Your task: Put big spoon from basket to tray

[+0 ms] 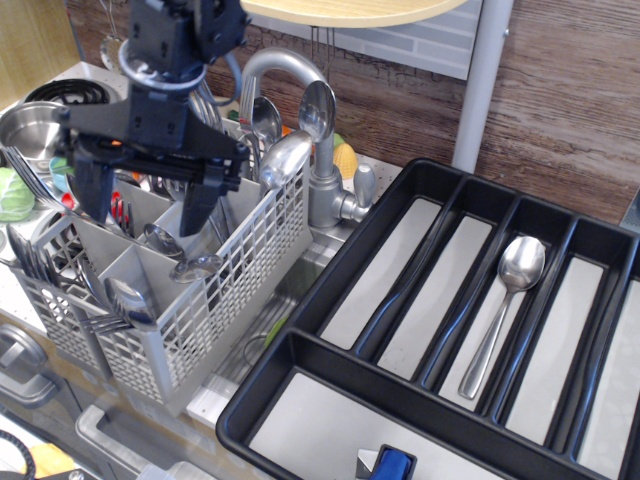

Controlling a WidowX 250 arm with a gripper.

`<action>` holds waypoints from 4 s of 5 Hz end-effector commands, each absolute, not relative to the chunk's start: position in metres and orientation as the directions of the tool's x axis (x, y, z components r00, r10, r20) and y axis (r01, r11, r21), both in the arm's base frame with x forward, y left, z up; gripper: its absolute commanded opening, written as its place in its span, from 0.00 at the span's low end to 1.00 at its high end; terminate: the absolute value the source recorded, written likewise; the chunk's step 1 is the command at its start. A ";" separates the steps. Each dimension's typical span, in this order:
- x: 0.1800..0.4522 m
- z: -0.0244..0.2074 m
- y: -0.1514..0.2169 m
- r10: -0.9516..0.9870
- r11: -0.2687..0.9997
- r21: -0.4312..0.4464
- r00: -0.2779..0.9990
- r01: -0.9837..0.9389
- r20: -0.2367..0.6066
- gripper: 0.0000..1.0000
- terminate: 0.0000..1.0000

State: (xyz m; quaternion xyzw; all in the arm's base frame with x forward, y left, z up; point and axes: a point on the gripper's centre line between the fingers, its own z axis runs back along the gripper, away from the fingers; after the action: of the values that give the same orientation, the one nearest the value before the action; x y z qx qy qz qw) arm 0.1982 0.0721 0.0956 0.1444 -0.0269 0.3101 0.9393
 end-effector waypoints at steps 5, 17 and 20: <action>0.169 0.056 0.076 0.825 0.543 0.056 0.545 -0.838 0.148 1.00 0.00; 0.252 0.201 -0.005 -0.163 0.922 0.360 0.986 0.145 0.019 0.00 0.00; 0.277 0.106 -0.078 -0.138 0.955 0.276 0.986 0.108 0.089 0.00 0.00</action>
State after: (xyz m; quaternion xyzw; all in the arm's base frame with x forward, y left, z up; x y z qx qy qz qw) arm 0.2746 -0.0786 0.0869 0.1520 -0.0213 -0.0676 0.9858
